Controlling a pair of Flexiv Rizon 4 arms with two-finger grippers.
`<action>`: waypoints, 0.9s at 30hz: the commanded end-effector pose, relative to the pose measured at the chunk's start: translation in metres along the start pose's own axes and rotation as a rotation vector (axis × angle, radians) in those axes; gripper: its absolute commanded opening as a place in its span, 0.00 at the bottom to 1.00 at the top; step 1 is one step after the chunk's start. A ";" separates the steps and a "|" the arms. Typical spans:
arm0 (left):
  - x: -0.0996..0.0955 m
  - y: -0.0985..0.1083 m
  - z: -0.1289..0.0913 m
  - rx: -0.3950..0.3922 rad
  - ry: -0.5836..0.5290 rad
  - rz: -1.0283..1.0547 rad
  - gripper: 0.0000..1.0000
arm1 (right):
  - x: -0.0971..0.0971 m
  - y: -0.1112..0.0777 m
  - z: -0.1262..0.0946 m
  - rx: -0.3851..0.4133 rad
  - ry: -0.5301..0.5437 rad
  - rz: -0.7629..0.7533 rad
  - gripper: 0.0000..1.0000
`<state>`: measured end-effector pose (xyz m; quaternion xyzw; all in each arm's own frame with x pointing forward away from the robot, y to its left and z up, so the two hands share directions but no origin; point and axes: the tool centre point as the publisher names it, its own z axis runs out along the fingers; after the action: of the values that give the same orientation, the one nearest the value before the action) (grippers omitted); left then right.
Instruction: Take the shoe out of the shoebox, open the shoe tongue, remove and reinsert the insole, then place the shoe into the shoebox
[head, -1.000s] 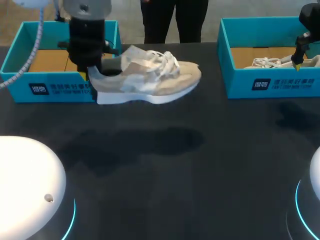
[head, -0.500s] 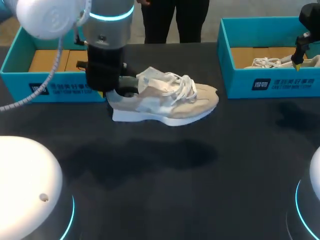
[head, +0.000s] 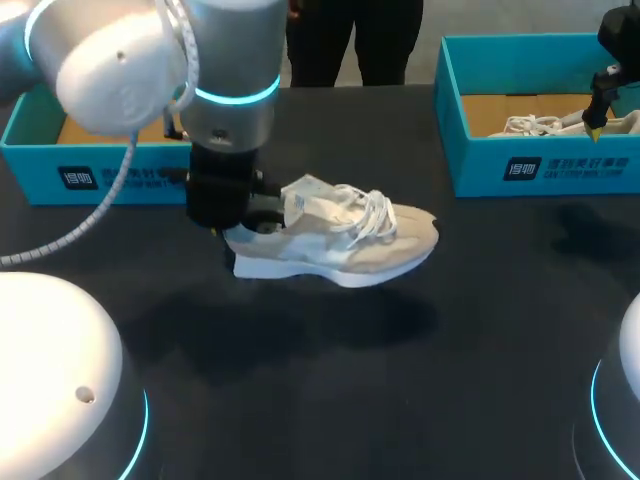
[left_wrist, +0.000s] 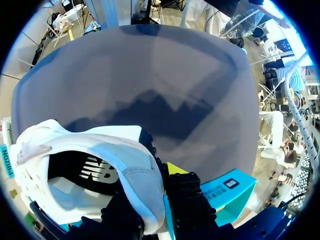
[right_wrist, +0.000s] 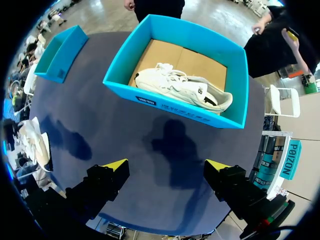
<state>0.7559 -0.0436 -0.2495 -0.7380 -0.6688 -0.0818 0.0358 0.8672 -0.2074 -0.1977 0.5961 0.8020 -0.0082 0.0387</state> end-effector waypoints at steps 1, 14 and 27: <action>-0.009 -0.001 0.024 -0.002 -0.007 0.009 0.00 | 0.000 0.000 0.000 0.001 -0.002 0.002 1.00; -0.031 -0.009 0.088 0.089 0.035 -0.014 0.00 | 0.000 0.000 0.000 0.001 -0.002 0.002 1.00; -0.041 -0.011 0.129 0.088 0.060 -0.057 0.00 | 0.000 0.000 0.000 0.001 -0.002 0.002 1.00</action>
<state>0.7498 -0.0533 -0.3772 -0.7158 -0.6901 -0.0674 0.0826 0.8672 -0.2074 -0.1977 0.5961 0.8020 -0.0082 0.0387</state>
